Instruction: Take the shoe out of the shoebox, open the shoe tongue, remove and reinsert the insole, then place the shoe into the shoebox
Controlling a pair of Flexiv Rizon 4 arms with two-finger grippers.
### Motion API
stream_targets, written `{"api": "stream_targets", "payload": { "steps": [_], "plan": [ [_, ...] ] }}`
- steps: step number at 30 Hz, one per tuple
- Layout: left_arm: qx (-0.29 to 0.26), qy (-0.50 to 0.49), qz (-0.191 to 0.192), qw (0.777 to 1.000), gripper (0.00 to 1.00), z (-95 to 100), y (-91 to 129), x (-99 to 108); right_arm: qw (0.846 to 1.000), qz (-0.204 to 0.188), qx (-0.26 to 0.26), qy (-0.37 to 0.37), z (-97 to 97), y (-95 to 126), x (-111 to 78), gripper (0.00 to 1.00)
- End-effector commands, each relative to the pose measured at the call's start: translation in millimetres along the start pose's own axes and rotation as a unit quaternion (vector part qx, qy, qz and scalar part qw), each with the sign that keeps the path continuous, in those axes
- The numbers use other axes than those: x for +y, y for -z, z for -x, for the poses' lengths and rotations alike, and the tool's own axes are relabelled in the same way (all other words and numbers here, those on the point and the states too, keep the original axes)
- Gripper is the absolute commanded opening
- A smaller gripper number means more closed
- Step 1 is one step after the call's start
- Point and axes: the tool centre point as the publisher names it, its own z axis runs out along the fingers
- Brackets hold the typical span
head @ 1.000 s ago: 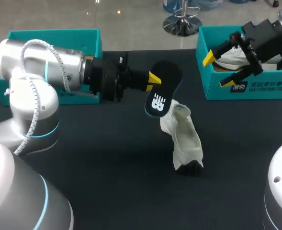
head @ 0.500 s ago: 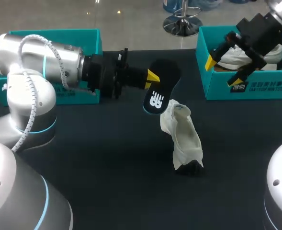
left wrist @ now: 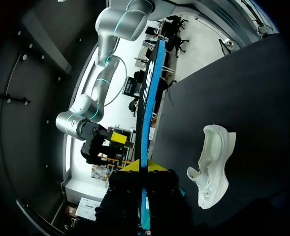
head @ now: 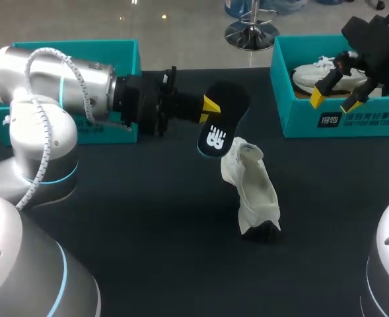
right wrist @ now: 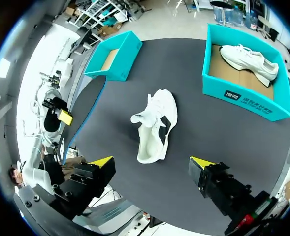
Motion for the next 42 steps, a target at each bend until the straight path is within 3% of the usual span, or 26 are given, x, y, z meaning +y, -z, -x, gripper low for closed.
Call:
{"api": "stream_targets", "payload": {
  "steps": [1,7,15,42],
  "plan": [
    [0.001,0.000,0.001,1.000,0.00,0.0,-1,0,0.999,0.049,0.006,0.010,10.1,4,-25.7,1.00],
    [0.001,0.000,0.001,1.000,0.00,0.0,-1,0,0.994,0.096,0.009,0.057,14.7,10,-38.6,1.00],
    [0.001,0.000,0.001,1.000,0.00,0.0,-1,0,0.988,0.093,-0.025,0.124,7.0,7,-39.6,1.00],
    [0.001,0.000,0.001,1.000,0.00,0.0,-1,0,0.992,0.080,-0.013,0.101,2.9,9,-36.4,1.00]
  ]
}}
